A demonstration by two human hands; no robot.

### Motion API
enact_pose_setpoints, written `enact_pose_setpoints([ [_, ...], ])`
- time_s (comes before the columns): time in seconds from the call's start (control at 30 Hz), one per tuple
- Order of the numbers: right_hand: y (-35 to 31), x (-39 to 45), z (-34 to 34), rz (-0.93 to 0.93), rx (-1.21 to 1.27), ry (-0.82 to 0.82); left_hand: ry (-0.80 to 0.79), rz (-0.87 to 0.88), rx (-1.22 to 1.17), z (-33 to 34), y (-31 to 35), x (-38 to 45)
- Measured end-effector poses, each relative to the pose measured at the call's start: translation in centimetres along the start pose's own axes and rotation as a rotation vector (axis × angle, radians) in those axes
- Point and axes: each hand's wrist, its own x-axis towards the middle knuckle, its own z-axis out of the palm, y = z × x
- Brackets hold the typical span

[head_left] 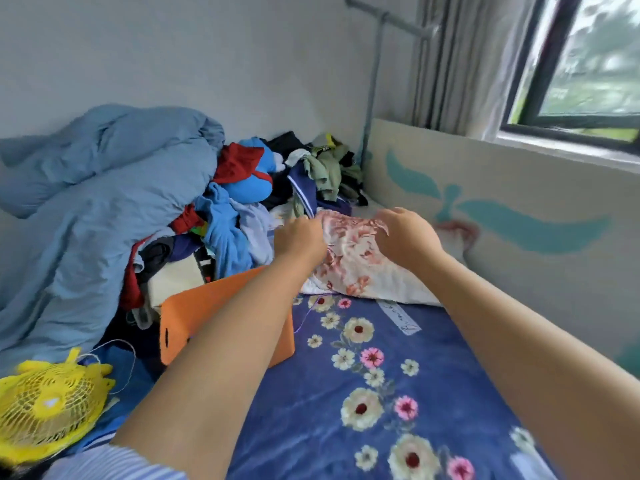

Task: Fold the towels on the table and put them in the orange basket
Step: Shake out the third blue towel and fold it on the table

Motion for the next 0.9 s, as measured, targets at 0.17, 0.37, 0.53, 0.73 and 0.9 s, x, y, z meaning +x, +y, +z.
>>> enact_pose_setpoints([
  [0.17, 6.1, -9.7, -7.1, 0.237, -0.155, 0.041, -0.012, 0.259, -0.05, -2.4, 10.1, -4.2],
  [0.37, 15.3, -23.0, -17.6, 0.56, -0.34, 0.046, -0.031, 0.591, -0.09, -6.0, 26.4, -11.0],
  [0.53, 21.6, -33.5, -24.5, 0.767, -0.373, 0.094, -0.045, 0.805, -0.111, -8.1, 39.2, -16.8],
  [0.73, 29.8, -47.1, -34.8, 0.96, -0.498, 0.116, -0.039, 1.032, -0.197, -11.6, 56.7, -26.6],
  [0.9, 35.9, -57.9, -42.8, 1.067, -0.559, 0.156, -0.049, 1.157, -0.328, -15.1, 69.6, -34.2],
])
